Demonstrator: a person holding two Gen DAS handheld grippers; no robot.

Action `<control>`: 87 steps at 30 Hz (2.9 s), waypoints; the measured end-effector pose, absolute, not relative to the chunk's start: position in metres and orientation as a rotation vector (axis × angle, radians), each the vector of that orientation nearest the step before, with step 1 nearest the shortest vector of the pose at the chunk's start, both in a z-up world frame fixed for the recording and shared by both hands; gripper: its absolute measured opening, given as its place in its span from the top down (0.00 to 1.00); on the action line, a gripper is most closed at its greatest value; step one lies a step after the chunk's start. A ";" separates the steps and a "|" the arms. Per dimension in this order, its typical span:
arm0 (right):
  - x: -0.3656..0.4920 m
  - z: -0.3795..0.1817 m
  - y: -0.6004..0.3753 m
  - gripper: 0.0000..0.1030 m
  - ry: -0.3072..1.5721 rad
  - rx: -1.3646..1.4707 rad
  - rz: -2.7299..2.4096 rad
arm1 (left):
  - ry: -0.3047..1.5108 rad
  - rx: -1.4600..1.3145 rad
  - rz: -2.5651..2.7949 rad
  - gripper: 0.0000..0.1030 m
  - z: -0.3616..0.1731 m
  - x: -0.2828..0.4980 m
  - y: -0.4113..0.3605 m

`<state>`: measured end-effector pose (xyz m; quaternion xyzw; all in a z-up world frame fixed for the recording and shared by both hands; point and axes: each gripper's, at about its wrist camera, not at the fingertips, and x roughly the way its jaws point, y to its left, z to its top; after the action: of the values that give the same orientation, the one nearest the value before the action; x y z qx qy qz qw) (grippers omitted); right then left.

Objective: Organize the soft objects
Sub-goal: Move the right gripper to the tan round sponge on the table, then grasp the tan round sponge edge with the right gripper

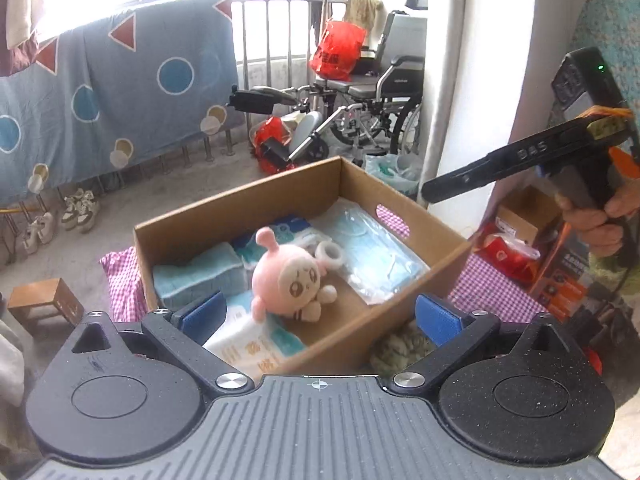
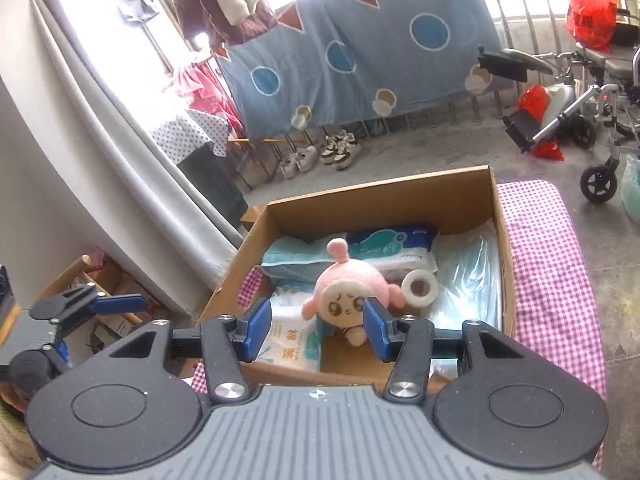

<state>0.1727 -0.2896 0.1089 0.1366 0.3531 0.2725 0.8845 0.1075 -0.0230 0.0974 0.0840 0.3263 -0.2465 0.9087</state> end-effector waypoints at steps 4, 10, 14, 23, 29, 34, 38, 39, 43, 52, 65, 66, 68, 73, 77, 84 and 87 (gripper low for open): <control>0.133 0.065 -0.280 0.48 0.790 0.374 0.602 | 0.702 0.187 -0.489 0.02 0.054 0.083 -0.027; 0.118 -0.020 -0.259 0.57 0.965 0.530 0.561 | 0.818 0.215 -0.565 0.10 -0.019 0.078 -0.057; 0.127 -0.054 -0.260 0.58 1.043 0.619 0.506 | 0.865 0.336 -0.562 0.27 -0.061 0.092 -0.080; 0.143 -0.073 -0.262 0.57 1.109 0.644 0.462 | 0.860 0.409 -0.626 0.35 -0.095 0.133 -0.095; 0.140 -0.075 -0.268 0.57 1.115 0.664 0.440 | 0.882 0.331 -0.656 0.54 -0.091 0.140 -0.087; 0.131 -0.078 -0.265 0.57 1.133 0.654 0.455 | 0.895 0.296 -0.622 0.58 -0.086 0.128 -0.066; 0.130 -0.080 -0.241 0.57 1.160 0.608 0.489 | 0.922 0.224 -0.605 0.58 -0.082 0.112 -0.042; 0.131 -0.081 -0.236 0.57 1.165 0.598 0.493 | 0.926 0.207 -0.599 0.58 -0.085 0.108 -0.041; 0.139 -0.083 -0.216 0.58 1.180 0.552 0.490 | 0.937 0.104 -0.590 0.59 -0.089 0.096 -0.022; 0.153 -0.079 -0.183 0.73 1.192 0.454 0.491 | 0.907 0.032 -0.613 0.65 -0.090 0.091 -0.005; 0.154 -0.084 -0.201 0.73 1.185 0.667 0.570 | 0.891 0.189 -0.594 0.48 -0.090 0.086 -0.032; 0.154 -0.084 -0.202 0.73 1.181 0.678 0.574 | 0.884 0.202 -0.581 0.55 -0.090 0.085 -0.033; 0.154 -0.082 -0.209 0.73 1.174 0.696 0.578 | 0.876 0.206 -0.554 0.56 -0.090 0.086 -0.032; 0.152 -0.084 -0.218 0.73 1.183 0.702 0.554 | 0.897 0.115 -0.557 0.57 -0.090 0.092 -0.018; 0.153 -0.088 -0.221 0.73 1.206 0.700 0.531 | 0.888 0.135 -0.552 0.57 -0.088 0.087 -0.020; 0.153 -0.088 -0.211 0.76 1.210 0.645 0.516 | 0.888 0.147 -0.551 0.57 -0.089 0.089 -0.025; 0.155 -0.089 -0.207 0.81 1.208 0.629 0.517 | 0.887 0.154 -0.551 0.57 -0.090 0.087 -0.029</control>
<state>0.1546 -0.2067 -0.0888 0.2874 0.5520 0.2361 0.7463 0.0872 -0.0292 -0.0895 0.0737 0.4231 -0.2629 0.8640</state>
